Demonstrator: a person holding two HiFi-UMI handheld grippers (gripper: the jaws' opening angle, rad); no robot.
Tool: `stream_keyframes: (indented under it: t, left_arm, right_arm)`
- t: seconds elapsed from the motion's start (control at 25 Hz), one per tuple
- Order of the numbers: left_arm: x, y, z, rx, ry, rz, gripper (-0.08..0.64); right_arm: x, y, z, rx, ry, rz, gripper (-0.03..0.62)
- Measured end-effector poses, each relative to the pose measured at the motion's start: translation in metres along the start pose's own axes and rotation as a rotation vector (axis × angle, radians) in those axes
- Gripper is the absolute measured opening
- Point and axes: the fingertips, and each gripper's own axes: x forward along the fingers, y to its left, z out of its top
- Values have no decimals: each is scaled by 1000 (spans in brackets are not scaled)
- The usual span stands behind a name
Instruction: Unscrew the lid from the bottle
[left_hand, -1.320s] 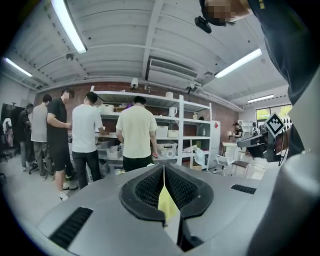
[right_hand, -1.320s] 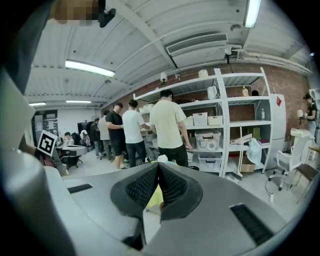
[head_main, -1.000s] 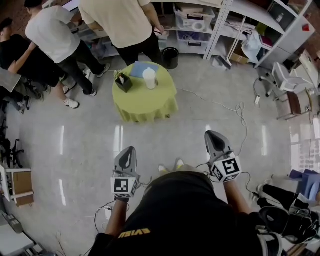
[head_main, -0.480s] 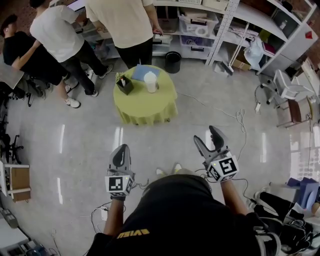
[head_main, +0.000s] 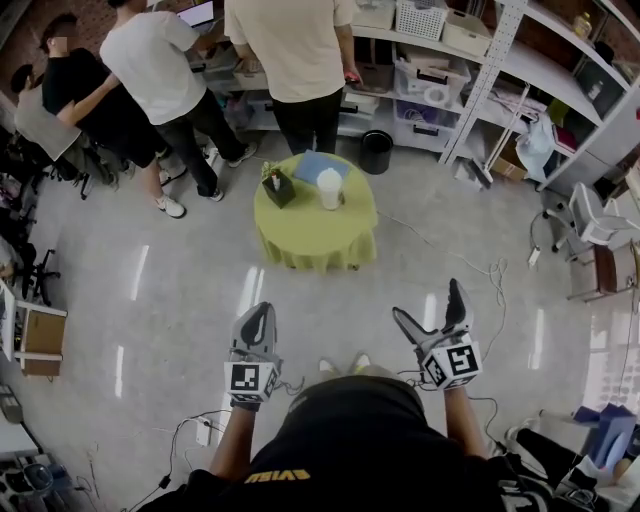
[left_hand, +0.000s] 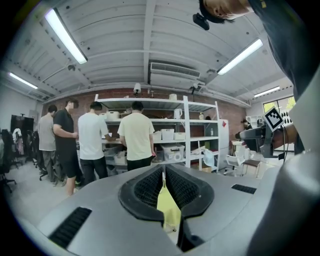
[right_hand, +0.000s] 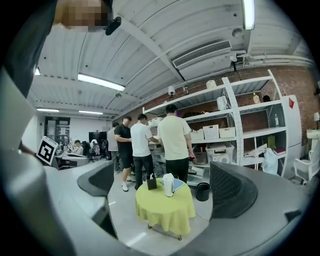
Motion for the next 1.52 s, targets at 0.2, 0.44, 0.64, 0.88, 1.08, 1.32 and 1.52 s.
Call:
stream_keyframes:
  t: [0.2,0.44,0.64,0.88,1.08,1.32,1.52]
  left_arm:
    - [6,7,4,1,-8,30,28]
    - [26,-7,21,17,-24,32,33]
    - [43,-21,26,25,-21,24,209]
    - [52,-39,41,29,-65,-3,326]
    - [59,-55,42,15,-84,-11,447]
    - [56,-71,27,14,-40,7,460]
    - [58,-73,19,4,-20,18,460]
  right_arm:
    - [13,4,-4,11,0,13,569]
    - [29,4,-2,16,-15,69,569]
    - [39,-1,3,-11,-35,116,569]
    - [36,-20,-1,-23,-20,131,569]
    - [27,-62,-10,-5,-8,86,569]
    - [20,-85,-19,-20,1,88,569]
    - [26,-80,-24,-14,2,115,569]
